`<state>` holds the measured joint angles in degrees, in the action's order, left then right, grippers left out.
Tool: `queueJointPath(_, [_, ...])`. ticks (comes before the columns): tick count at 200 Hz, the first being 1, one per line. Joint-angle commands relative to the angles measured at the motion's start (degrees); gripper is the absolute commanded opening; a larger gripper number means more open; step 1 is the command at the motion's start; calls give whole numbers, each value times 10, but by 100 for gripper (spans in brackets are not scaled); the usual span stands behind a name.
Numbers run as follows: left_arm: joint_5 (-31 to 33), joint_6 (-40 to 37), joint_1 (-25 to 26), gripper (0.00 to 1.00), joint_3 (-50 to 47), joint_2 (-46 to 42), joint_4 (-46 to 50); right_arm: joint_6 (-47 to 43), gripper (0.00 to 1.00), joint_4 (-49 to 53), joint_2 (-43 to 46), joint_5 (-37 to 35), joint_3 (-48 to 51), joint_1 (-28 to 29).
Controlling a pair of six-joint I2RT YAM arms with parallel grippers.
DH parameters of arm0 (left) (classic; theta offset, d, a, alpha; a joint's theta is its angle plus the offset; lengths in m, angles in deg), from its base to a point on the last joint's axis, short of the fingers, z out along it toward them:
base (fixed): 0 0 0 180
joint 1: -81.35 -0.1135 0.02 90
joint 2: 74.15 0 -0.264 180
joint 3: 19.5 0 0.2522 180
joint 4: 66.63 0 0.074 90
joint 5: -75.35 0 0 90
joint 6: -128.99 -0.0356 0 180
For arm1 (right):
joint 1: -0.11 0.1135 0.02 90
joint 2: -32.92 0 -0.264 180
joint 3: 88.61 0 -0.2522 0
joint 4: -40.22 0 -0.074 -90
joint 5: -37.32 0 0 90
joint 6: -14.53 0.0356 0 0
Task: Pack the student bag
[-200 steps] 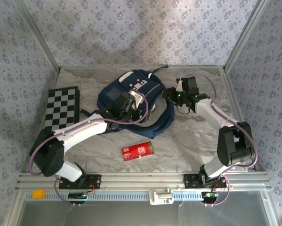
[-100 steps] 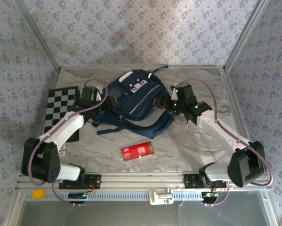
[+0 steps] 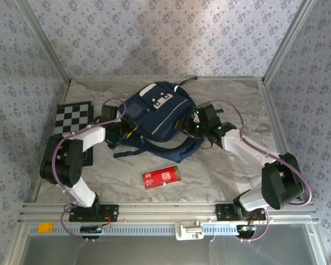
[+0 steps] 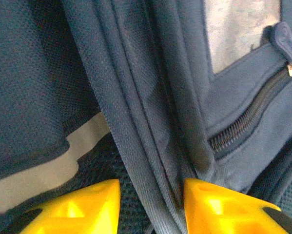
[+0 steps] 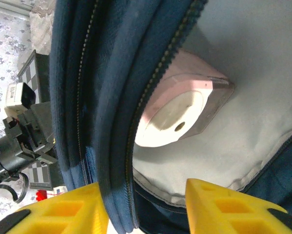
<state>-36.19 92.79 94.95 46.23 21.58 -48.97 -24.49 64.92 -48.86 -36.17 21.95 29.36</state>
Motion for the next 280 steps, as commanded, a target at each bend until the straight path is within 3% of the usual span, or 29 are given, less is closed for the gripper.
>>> queueJointPath(1, [-15, 44, 3, 37, 26, 28, -25, 7, 38, -23, -3, -4, 0, -13])
queueJointPath(77, [35, 142, 59, 40, 48, 58, -95, 7, 32, -40, -16, 2, 17, -33])
queueJointPath(150, [61, 183, 101, 9, 102, 83, -73, -31, 29, -29, -31, 20, 5, -97])
queueJointPath(189, [74, 198, 124, 0, 94, 48, -61, -75, 31, 2, -45, 32, -39, -142])
queueJointPath(231, [126, 221, 162, 0, 73, -7, -9, -119, 32, 43, -108, 60, -122, -162])
queueJointPath(250, [131, 246, 175, 0, 53, -20, -23, -140, 36, 70, -97, 40, -146, -159])
queueJointPath(280, [127, 270, 182, 0, 50, -23, -39, -190, 54, 161, -42, -29, -136, -137])
